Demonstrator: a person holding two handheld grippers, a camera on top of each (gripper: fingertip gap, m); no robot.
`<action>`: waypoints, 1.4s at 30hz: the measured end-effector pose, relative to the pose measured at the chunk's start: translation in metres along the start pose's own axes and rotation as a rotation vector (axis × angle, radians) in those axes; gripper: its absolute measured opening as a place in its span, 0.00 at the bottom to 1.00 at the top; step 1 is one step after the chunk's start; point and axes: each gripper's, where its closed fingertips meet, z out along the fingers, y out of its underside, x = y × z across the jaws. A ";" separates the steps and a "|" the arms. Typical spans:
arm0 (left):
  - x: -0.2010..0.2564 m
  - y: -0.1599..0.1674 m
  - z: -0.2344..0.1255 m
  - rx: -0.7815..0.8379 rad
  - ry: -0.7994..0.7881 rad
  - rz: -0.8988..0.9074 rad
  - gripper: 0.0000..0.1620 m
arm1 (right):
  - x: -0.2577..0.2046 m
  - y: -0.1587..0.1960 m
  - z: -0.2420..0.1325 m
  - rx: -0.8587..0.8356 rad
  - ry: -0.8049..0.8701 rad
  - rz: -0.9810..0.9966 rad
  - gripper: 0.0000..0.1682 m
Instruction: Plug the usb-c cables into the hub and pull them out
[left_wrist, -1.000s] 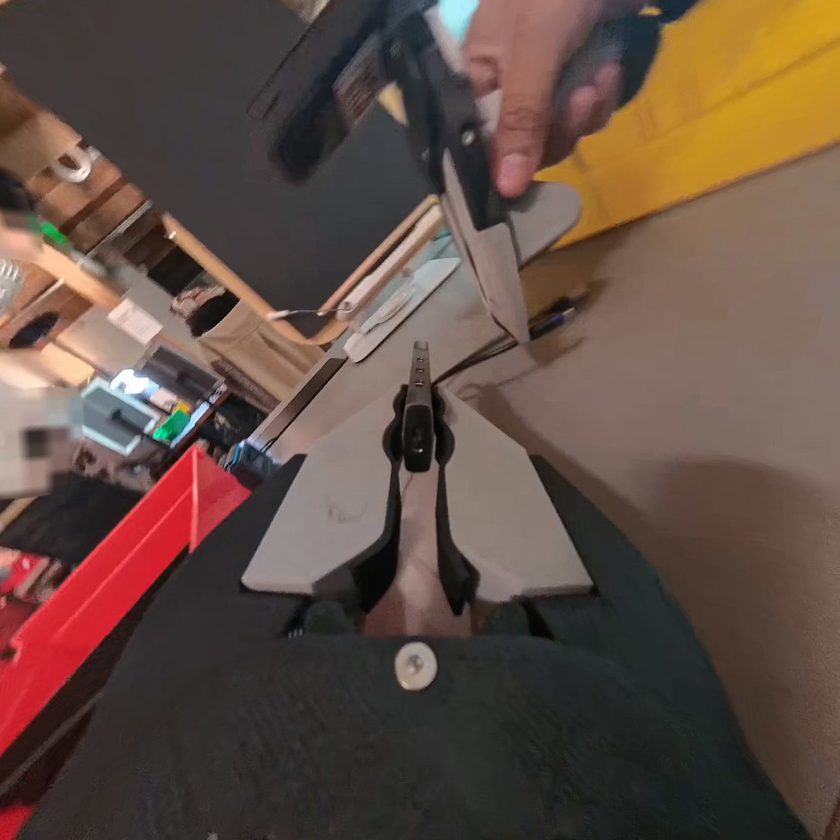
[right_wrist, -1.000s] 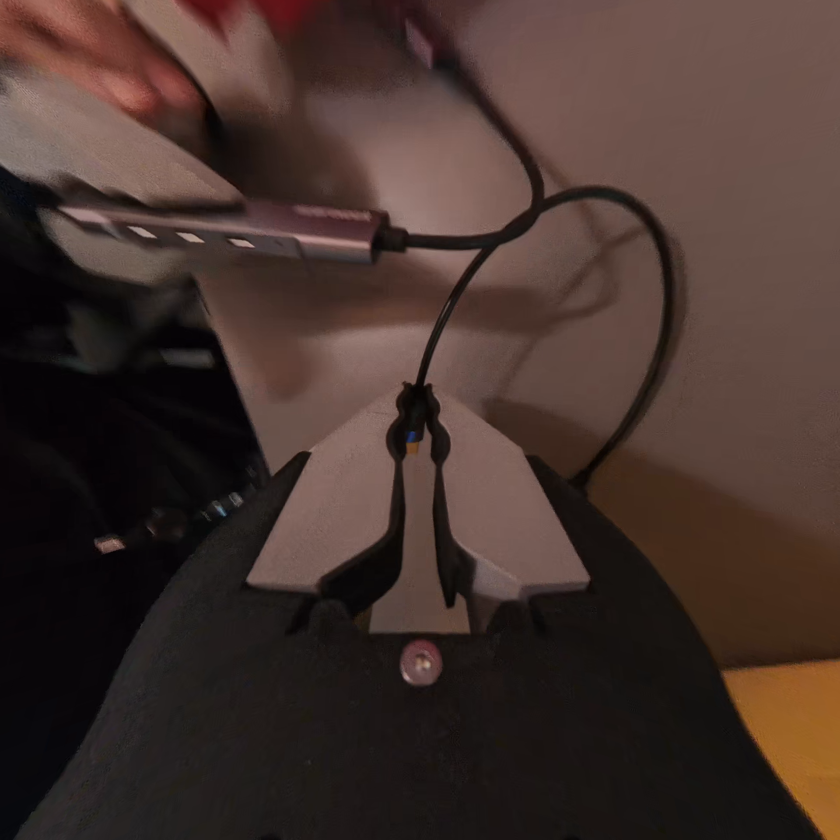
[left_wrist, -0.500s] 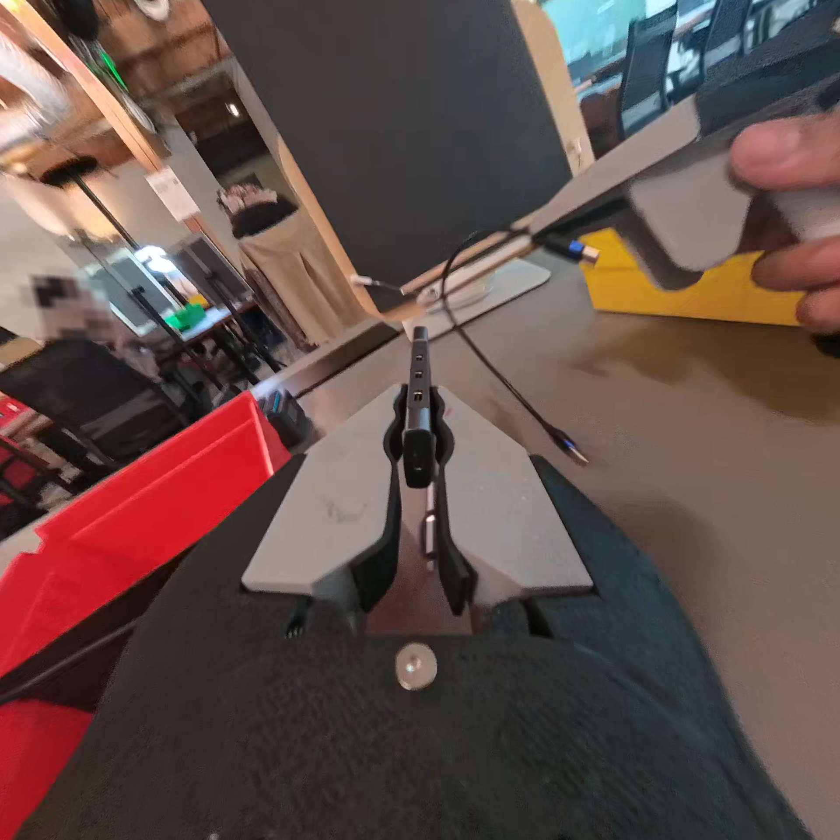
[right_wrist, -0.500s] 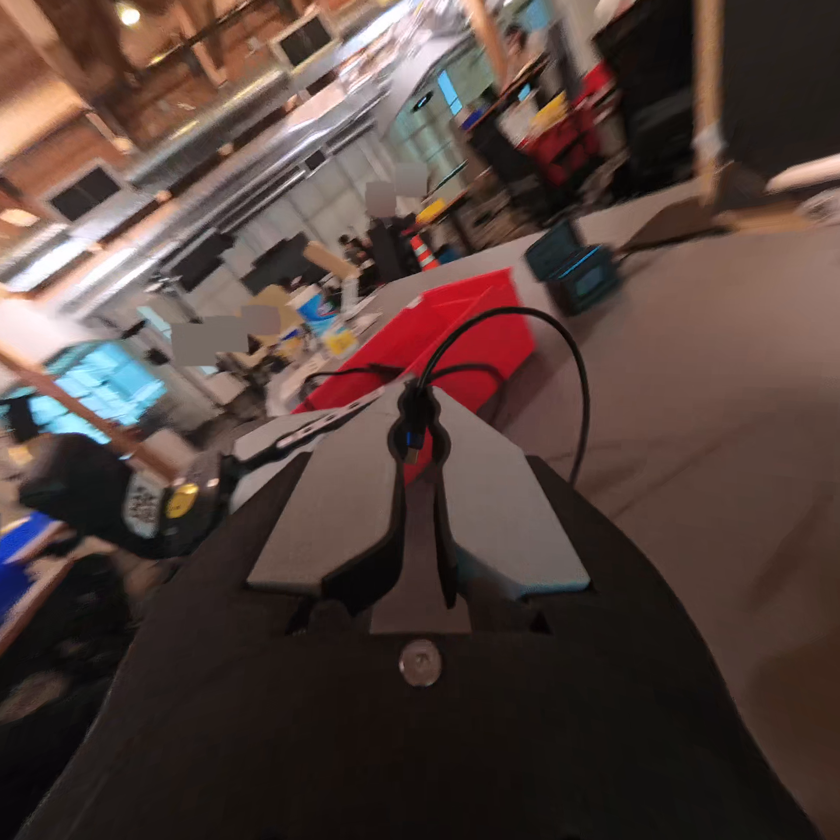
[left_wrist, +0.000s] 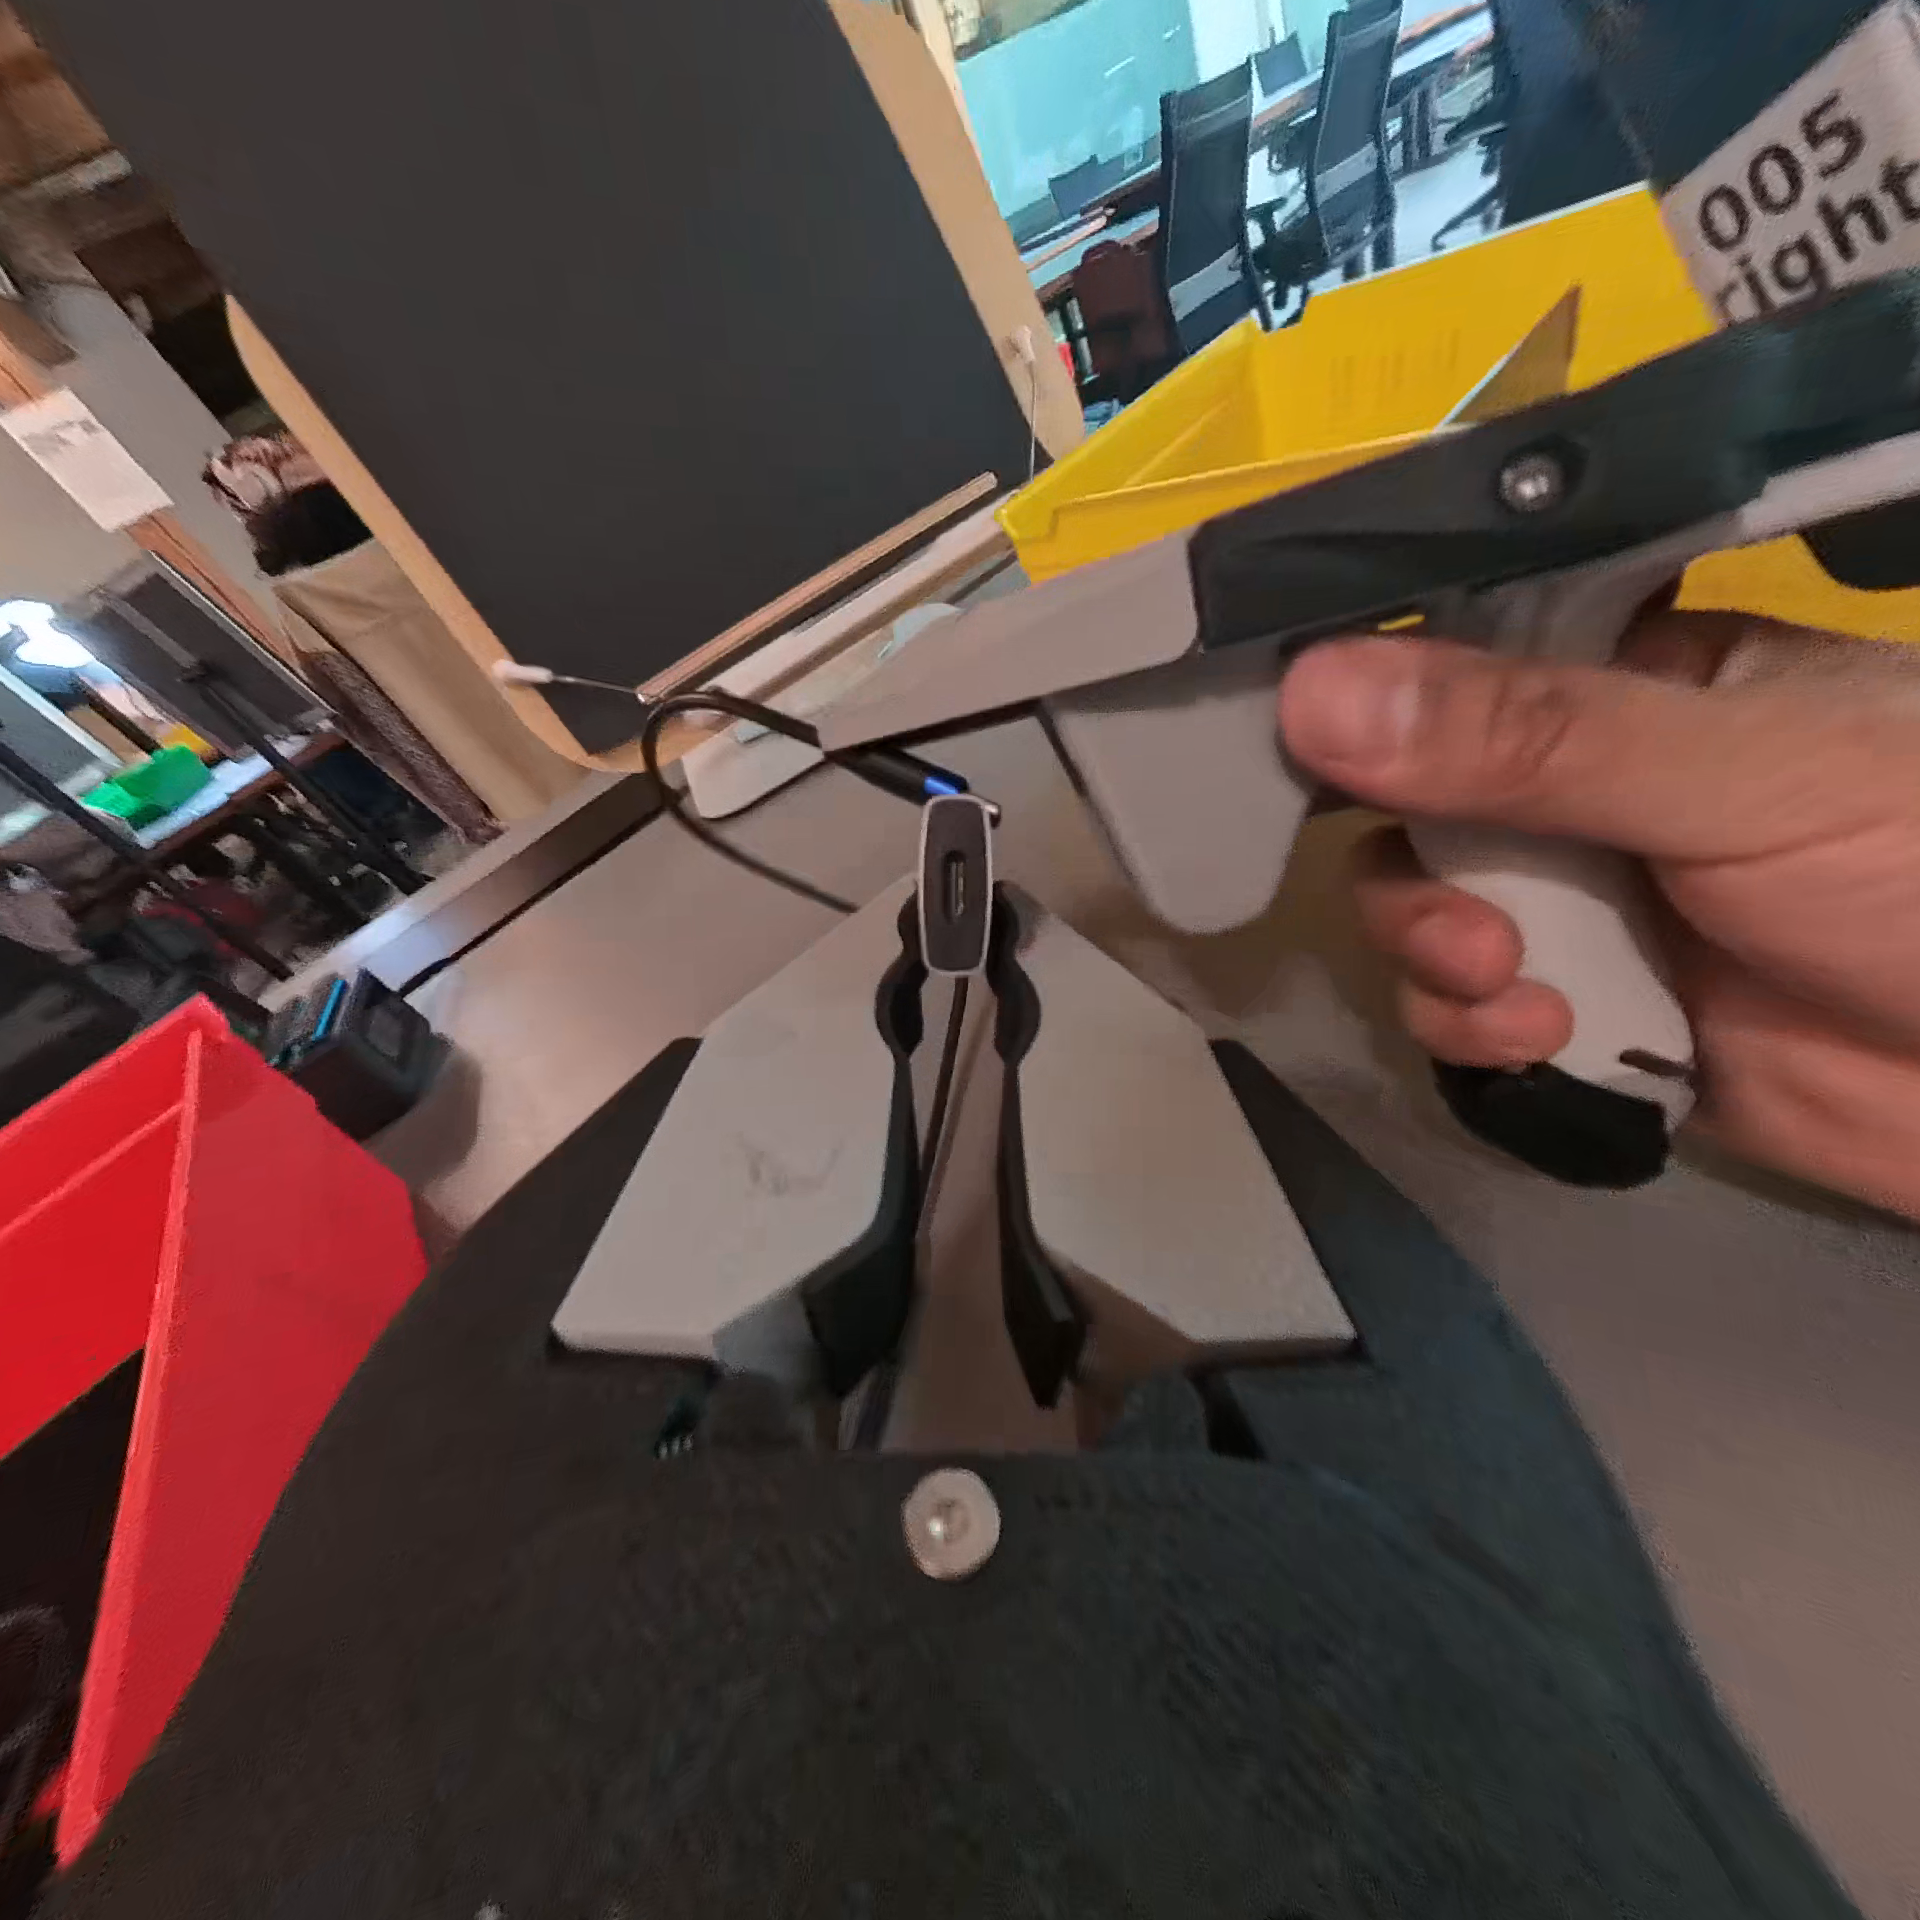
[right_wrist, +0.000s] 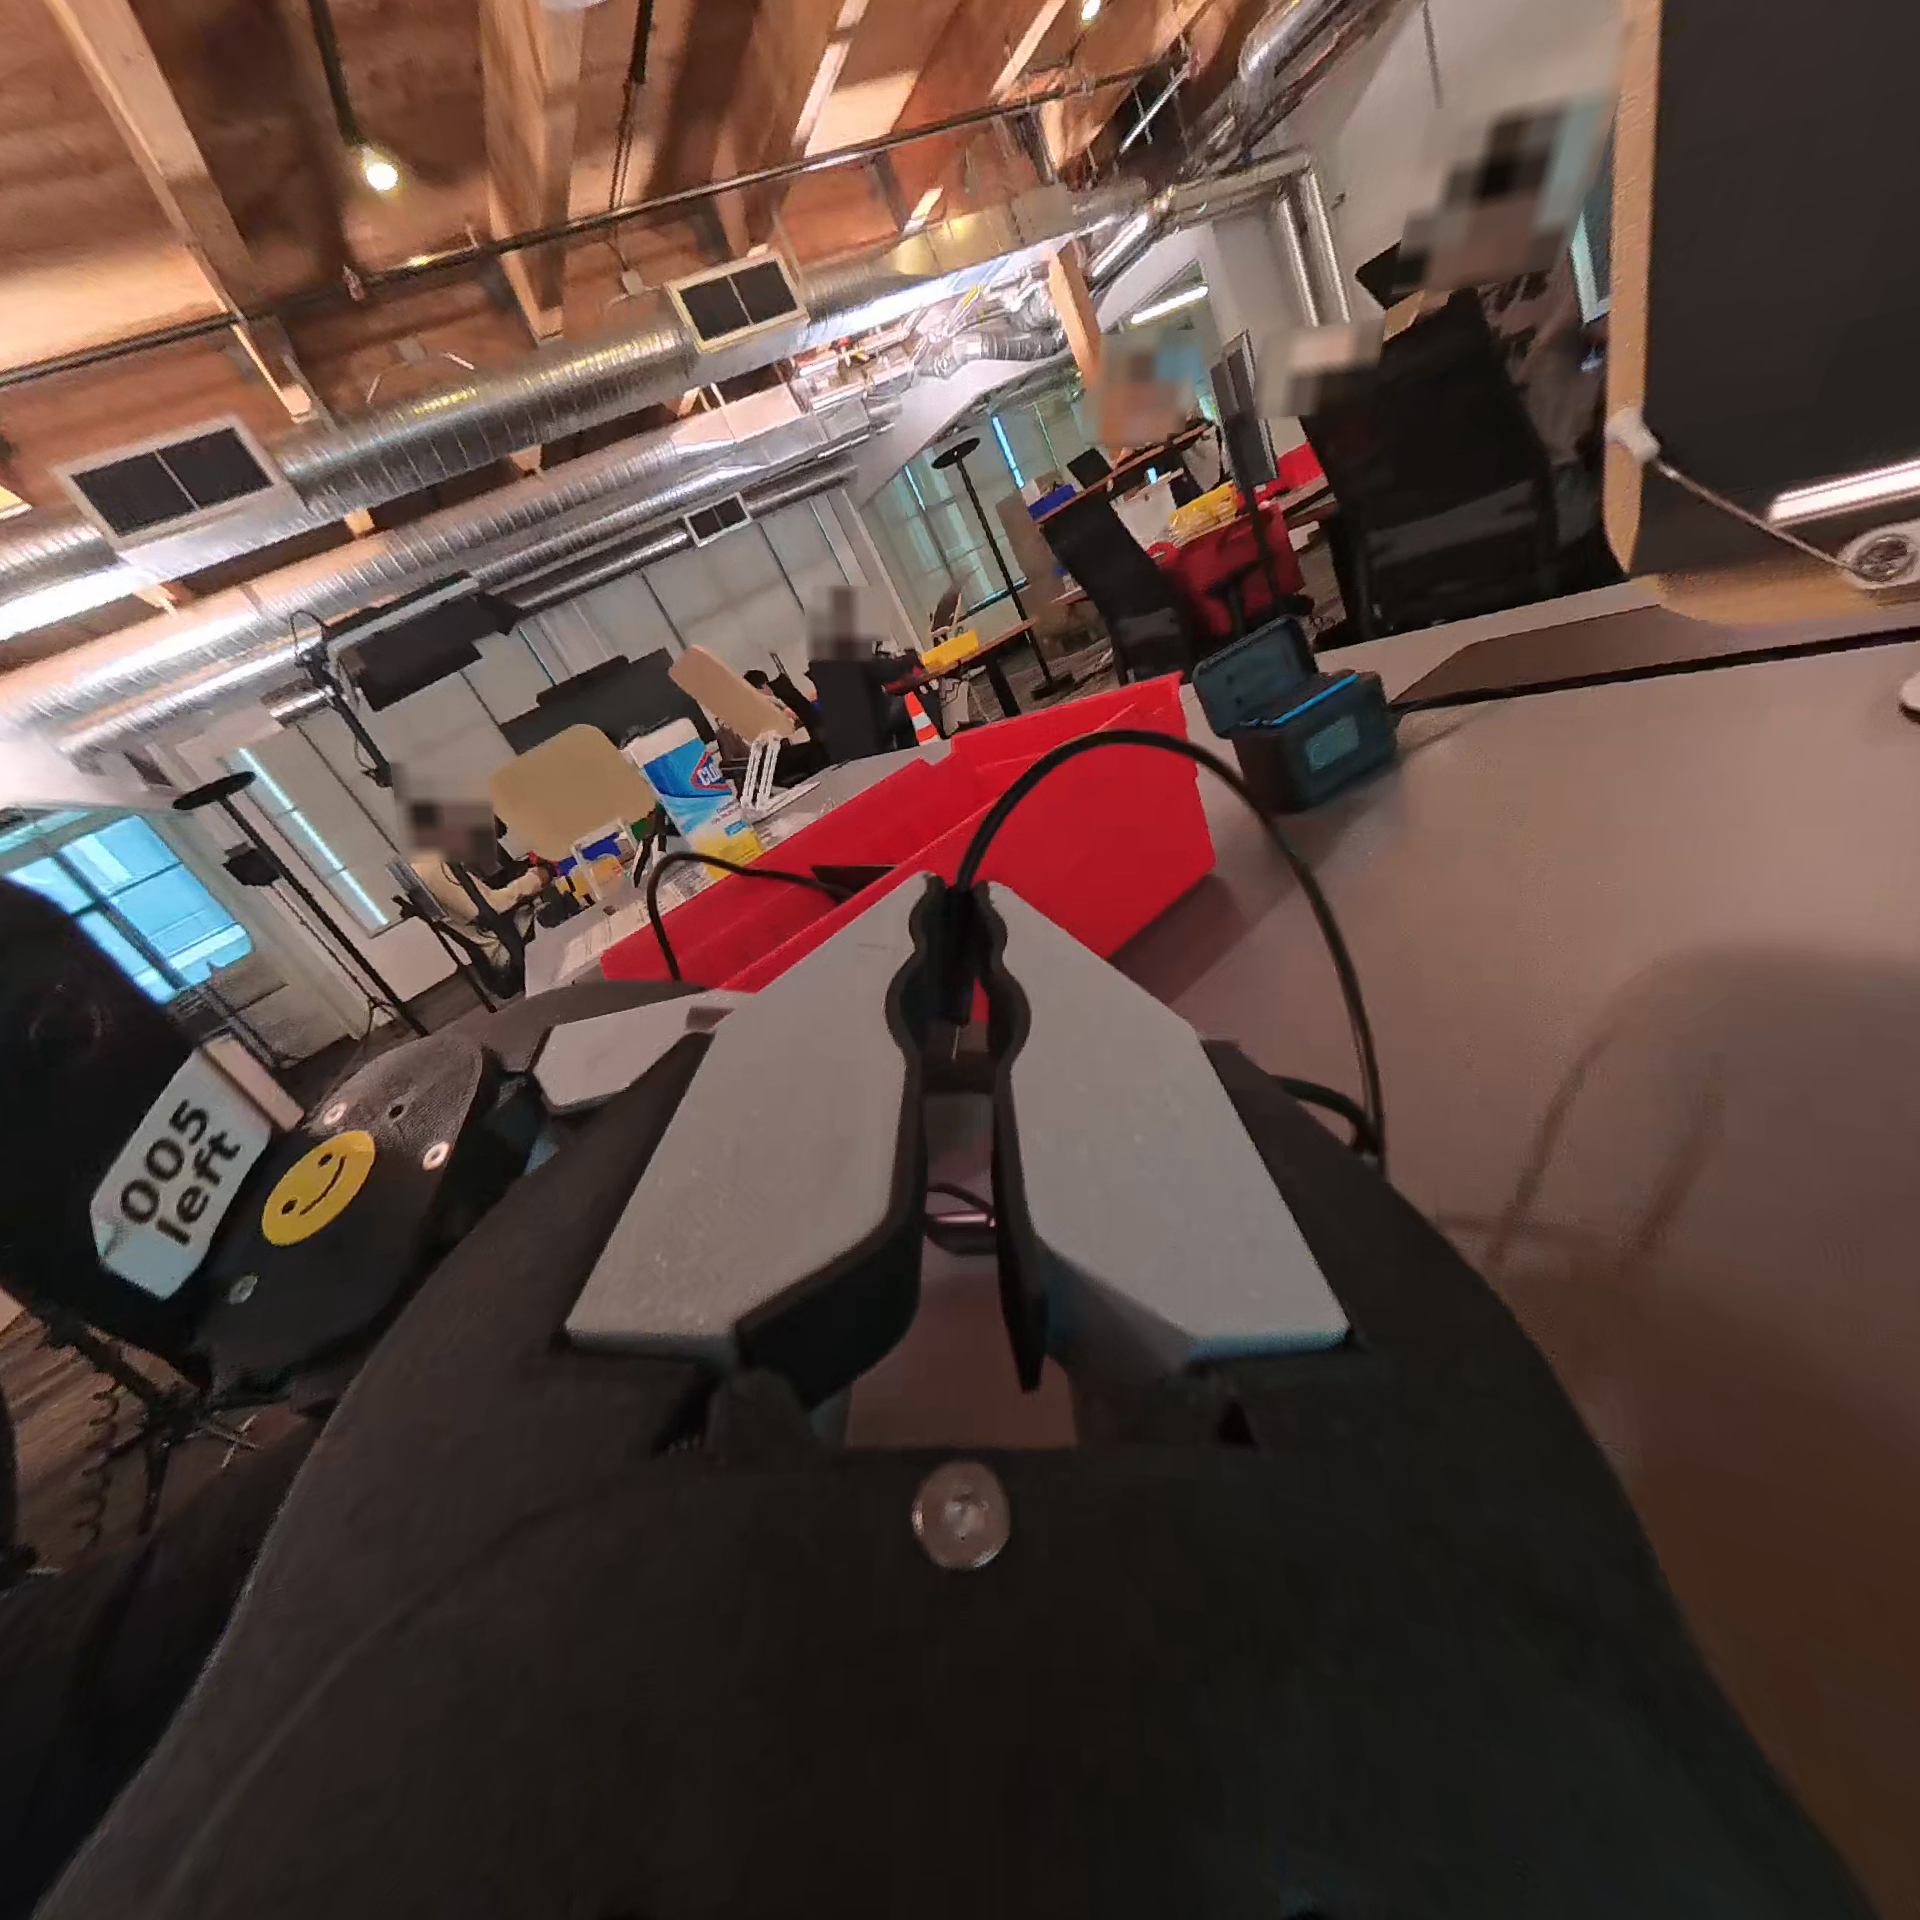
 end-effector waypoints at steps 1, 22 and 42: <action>0.004 0.001 -0.001 0.006 0.009 0.021 0.04 | 0.001 -0.003 -0.002 0.021 0.005 -0.006 0.01; 0.023 0.088 -0.051 -0.404 0.196 0.227 0.04 | 0.054 0.088 -0.030 -1.013 0.031 -0.249 0.01; 0.019 0.097 -0.064 -0.403 0.196 0.204 0.04 | 0.035 0.116 -0.022 -1.365 -0.024 -0.214 0.00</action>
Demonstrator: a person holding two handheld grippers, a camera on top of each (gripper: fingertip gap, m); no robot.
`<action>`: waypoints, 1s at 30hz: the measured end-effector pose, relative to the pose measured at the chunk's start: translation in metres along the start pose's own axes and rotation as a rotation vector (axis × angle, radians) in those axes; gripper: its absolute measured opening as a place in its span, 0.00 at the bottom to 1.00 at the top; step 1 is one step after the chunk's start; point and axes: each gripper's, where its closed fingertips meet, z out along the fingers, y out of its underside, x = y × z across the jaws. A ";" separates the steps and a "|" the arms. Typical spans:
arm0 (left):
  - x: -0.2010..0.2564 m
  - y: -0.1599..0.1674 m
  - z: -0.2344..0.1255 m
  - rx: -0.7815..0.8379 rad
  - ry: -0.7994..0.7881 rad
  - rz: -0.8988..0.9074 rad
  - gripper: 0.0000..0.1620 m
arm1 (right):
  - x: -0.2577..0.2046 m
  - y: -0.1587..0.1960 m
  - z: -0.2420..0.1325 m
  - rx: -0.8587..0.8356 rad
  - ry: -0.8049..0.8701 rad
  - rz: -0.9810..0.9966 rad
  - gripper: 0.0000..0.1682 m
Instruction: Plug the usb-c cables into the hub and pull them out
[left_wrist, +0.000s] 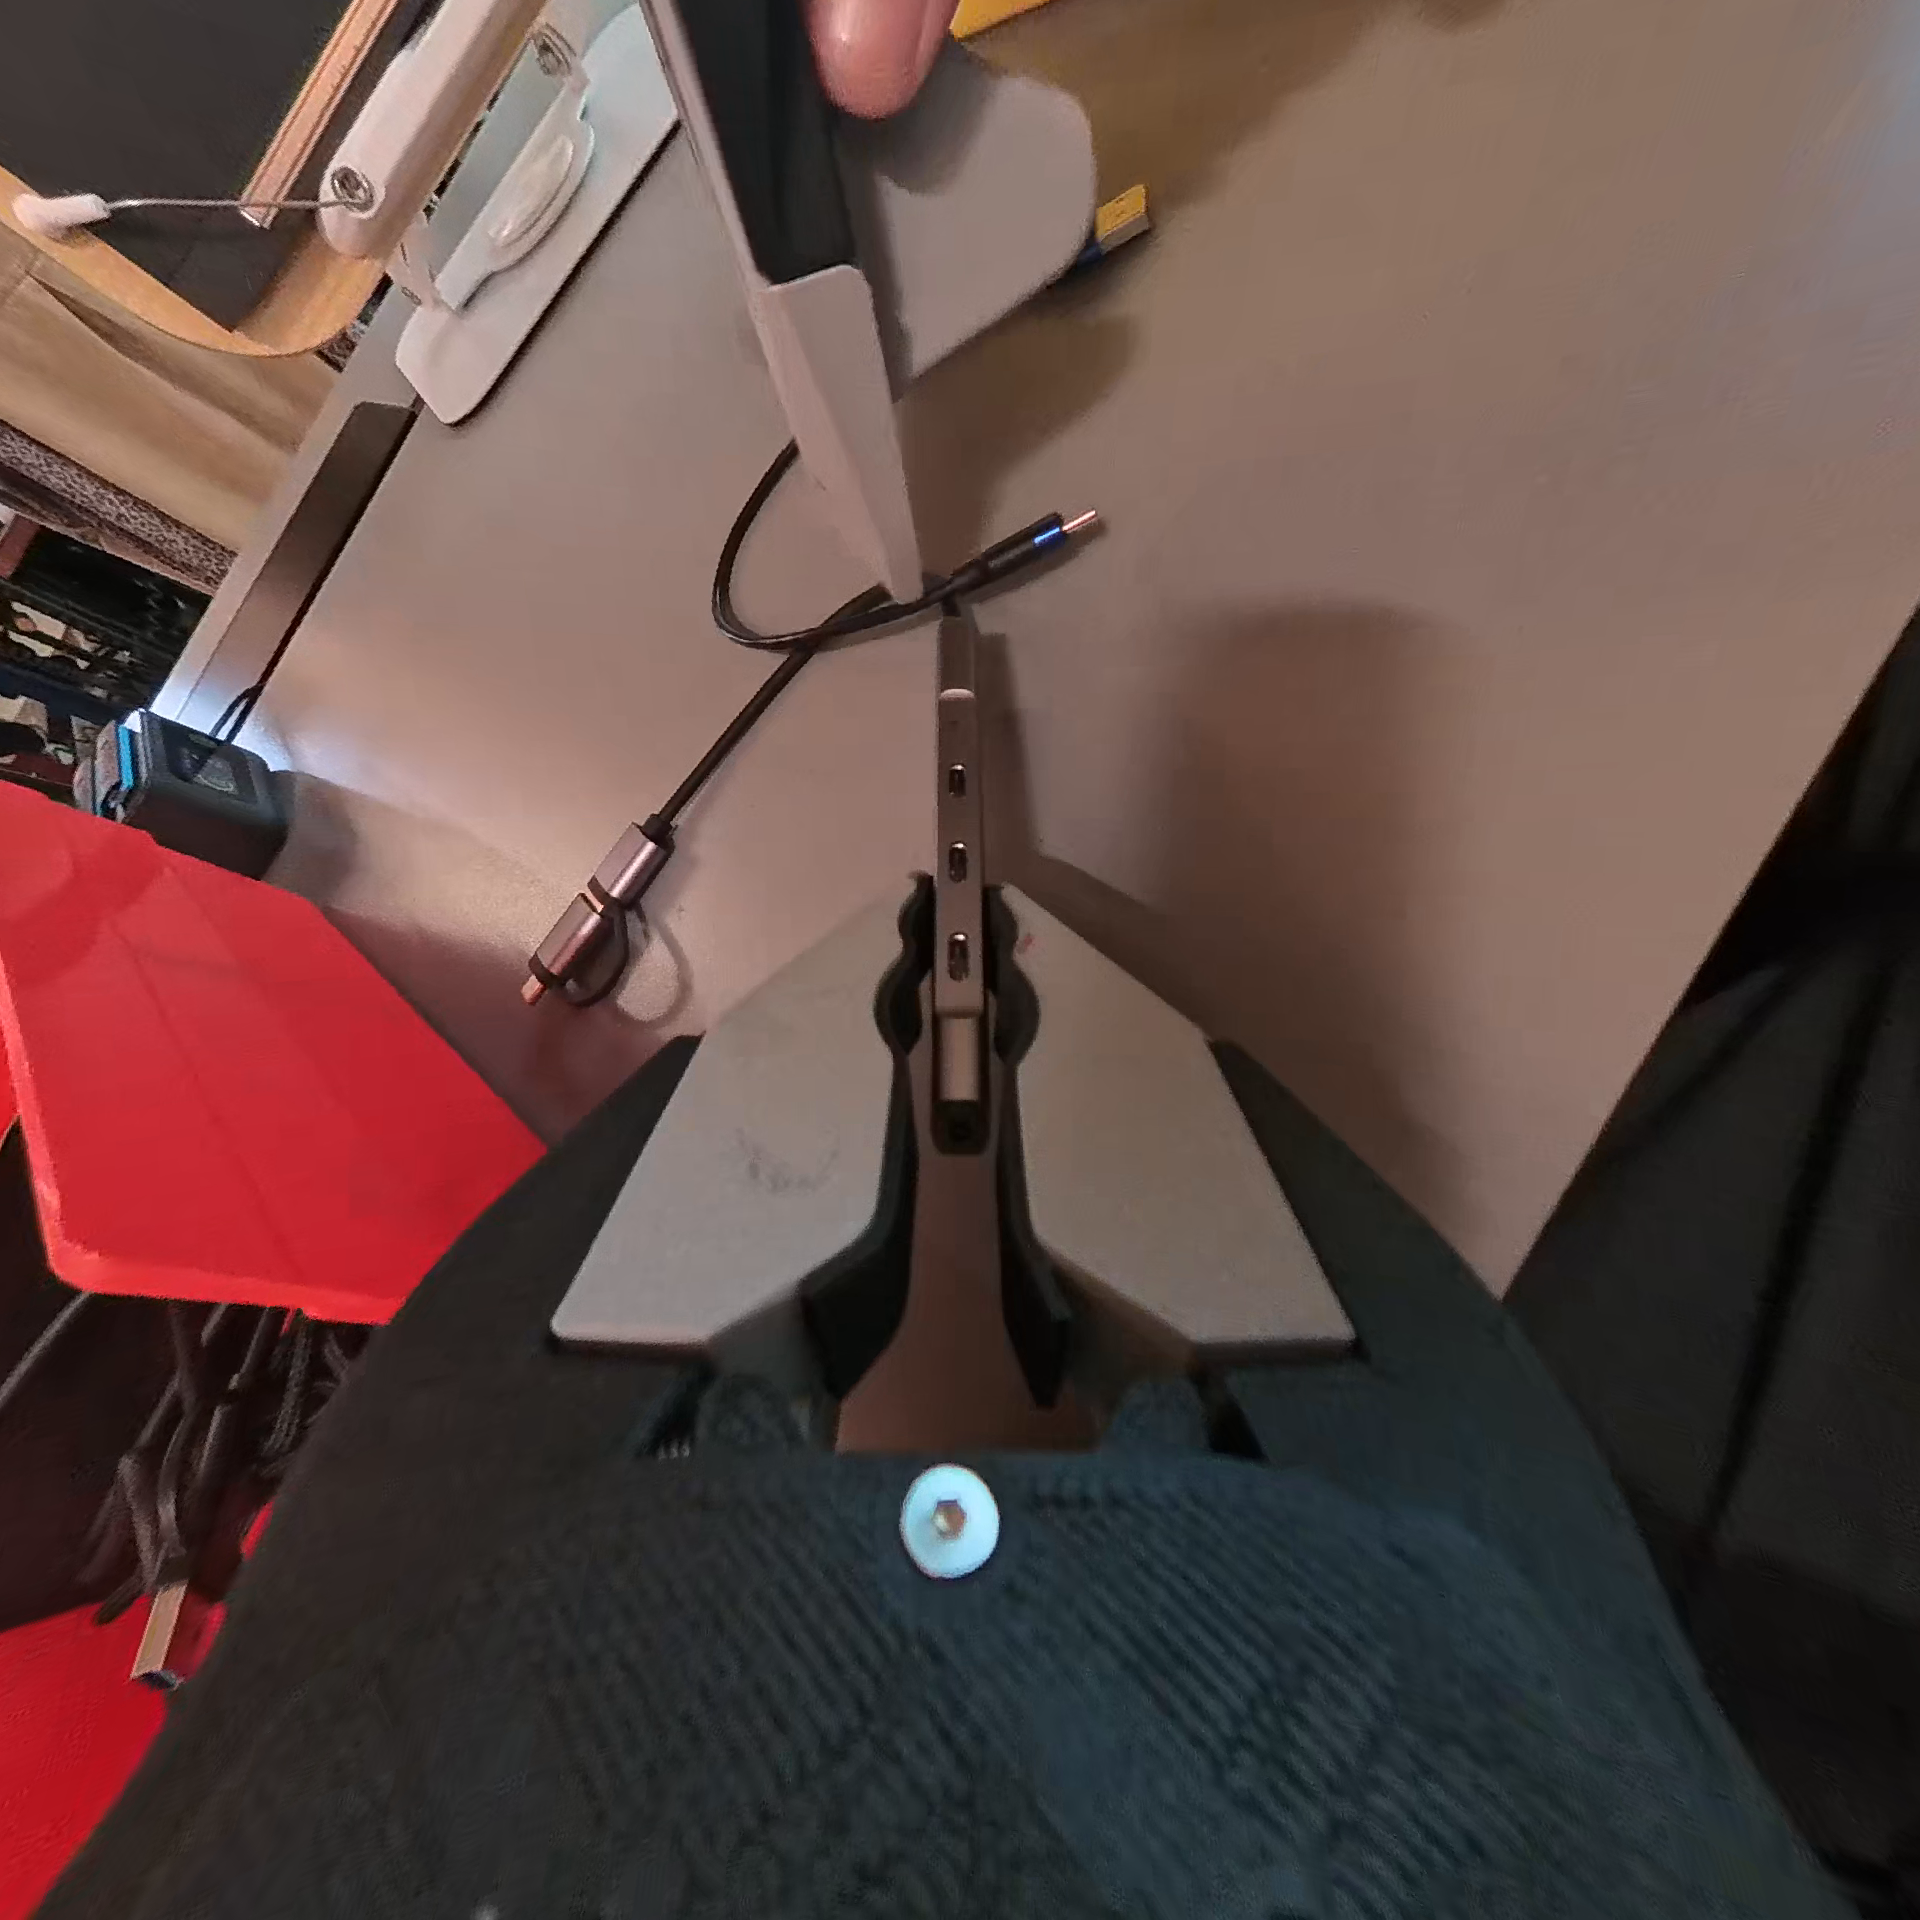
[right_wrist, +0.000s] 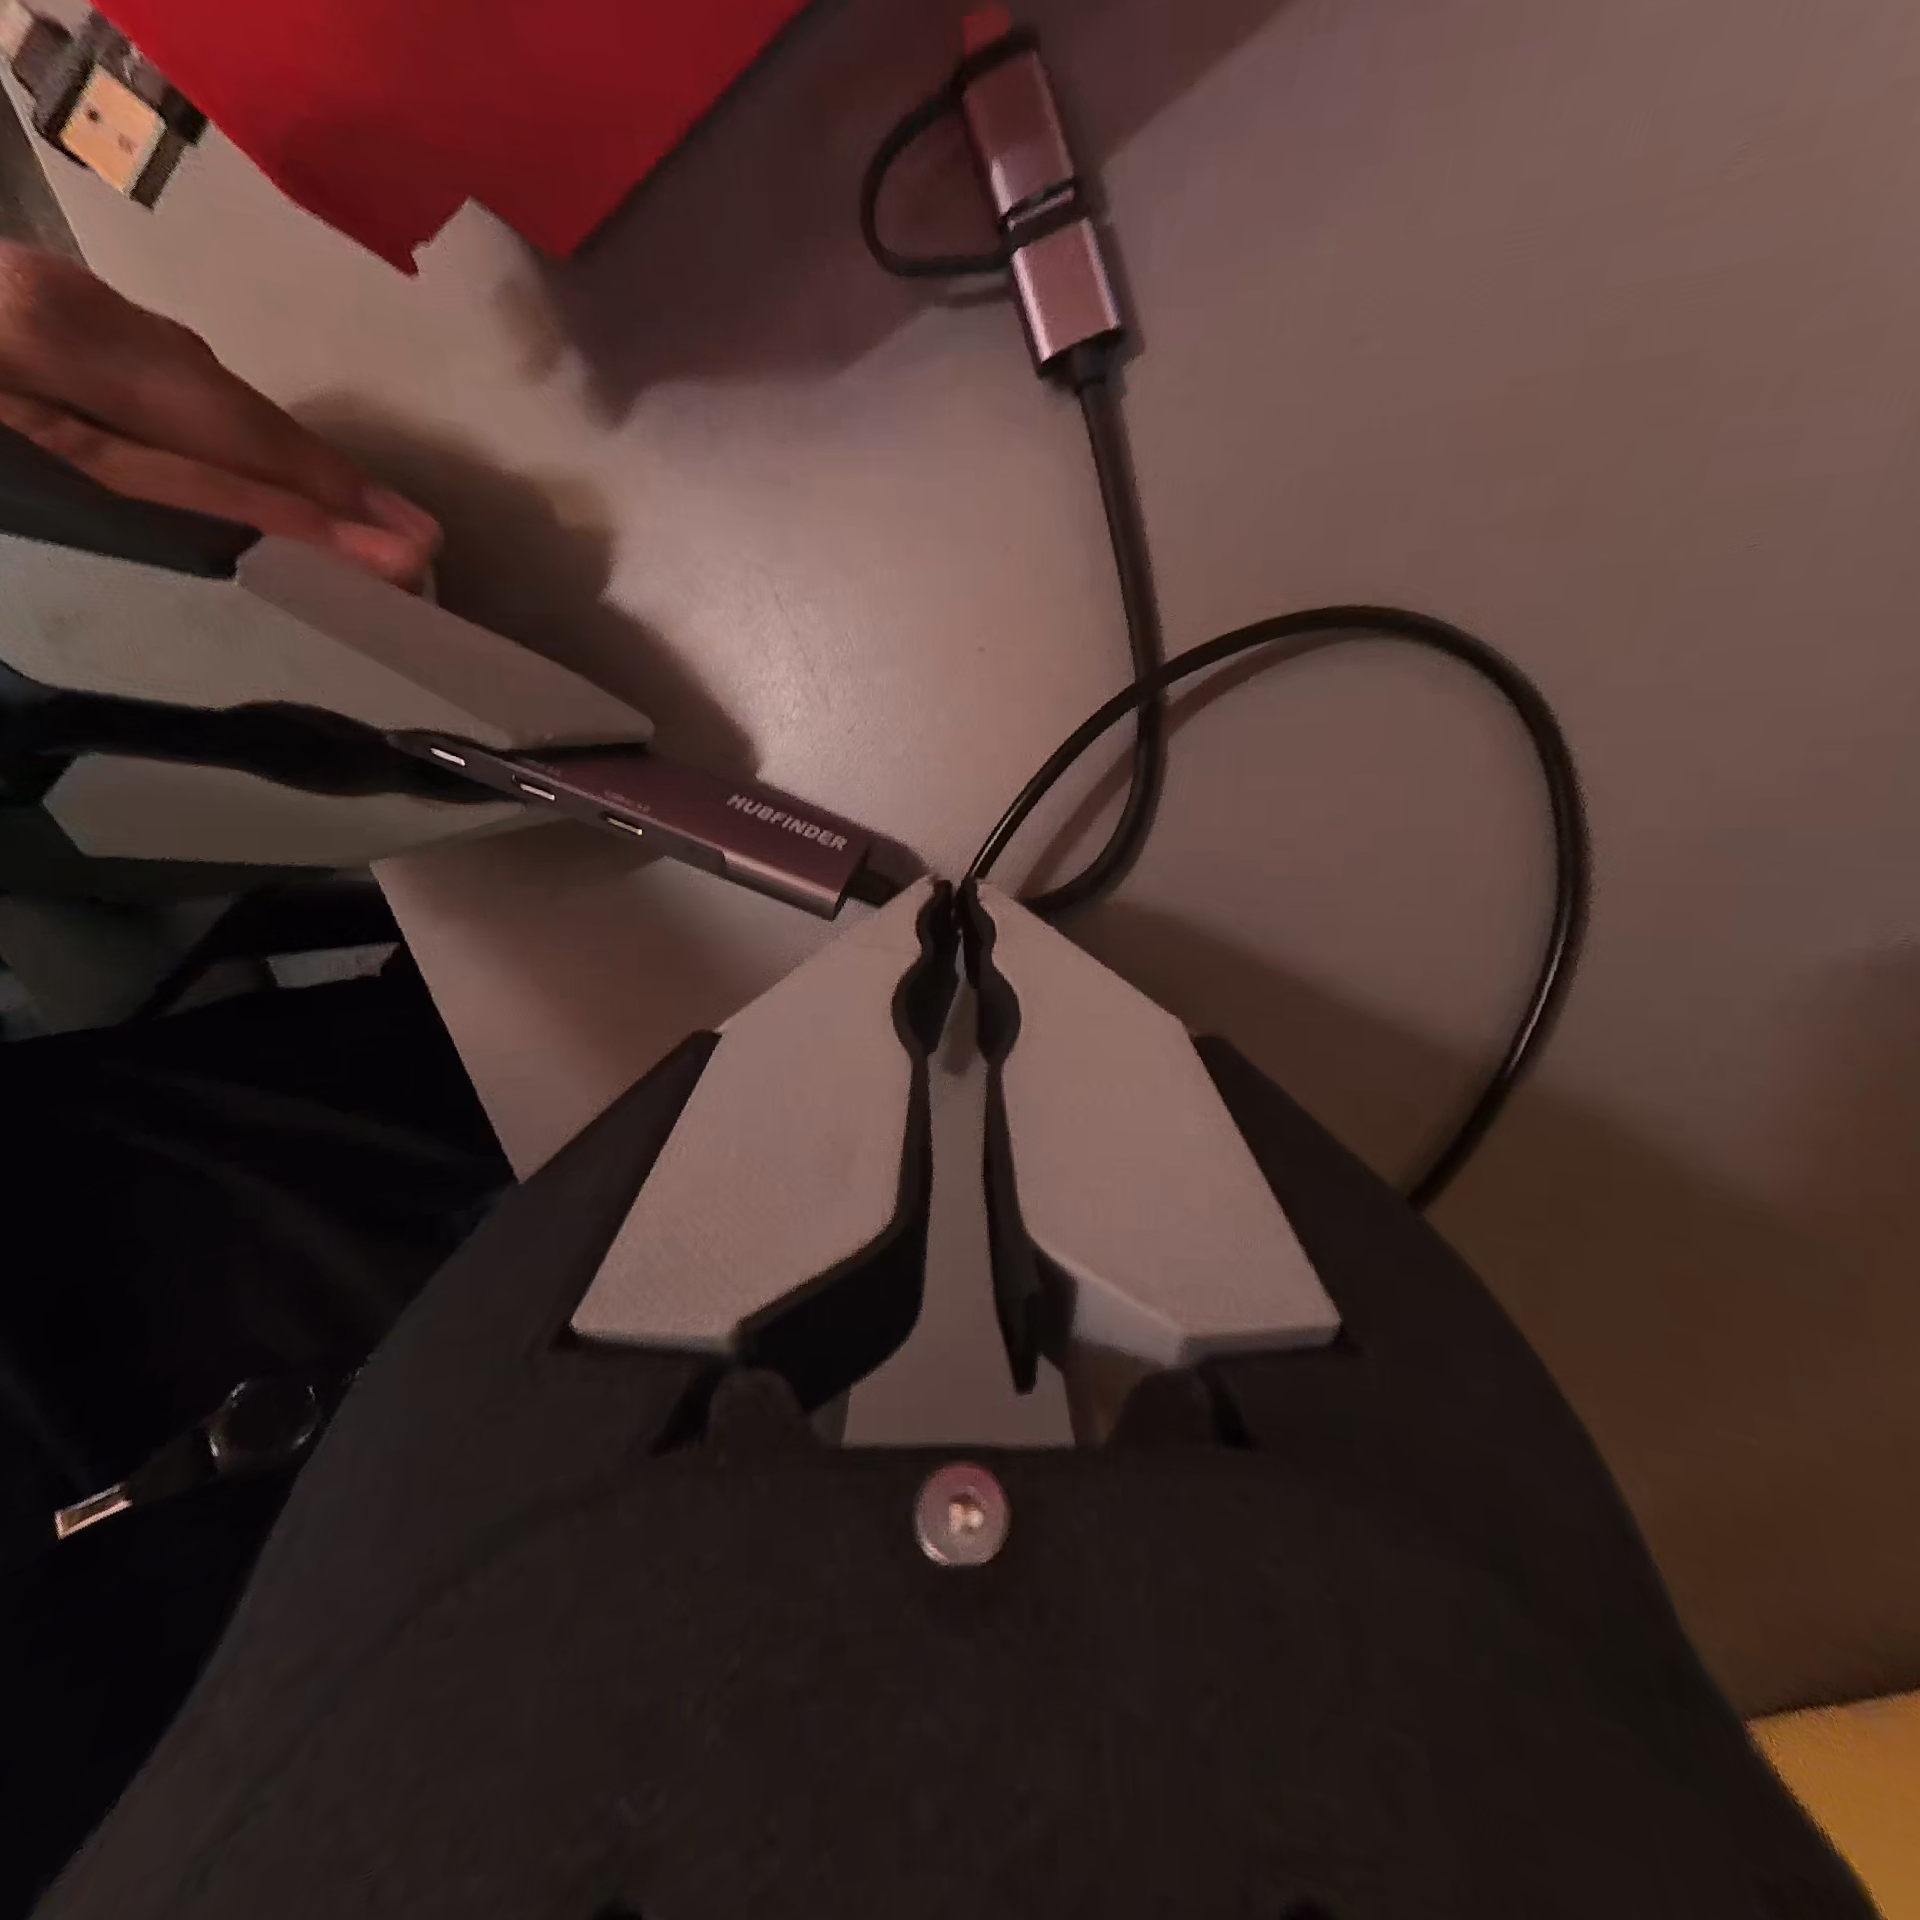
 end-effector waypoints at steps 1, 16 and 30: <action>0.000 0.000 0.000 0.002 0.002 -0.001 0.04 | -0.001 0.003 0.000 -0.019 -0.004 -0.003 0.00; 0.001 -0.001 -0.001 0.010 0.017 -0.008 0.04 | -0.003 0.012 0.002 -0.059 -0.188 0.076 0.04; -0.003 -0.001 -0.002 0.024 0.018 -0.031 0.04 | -0.018 0.014 0.002 -0.026 -0.266 0.031 0.02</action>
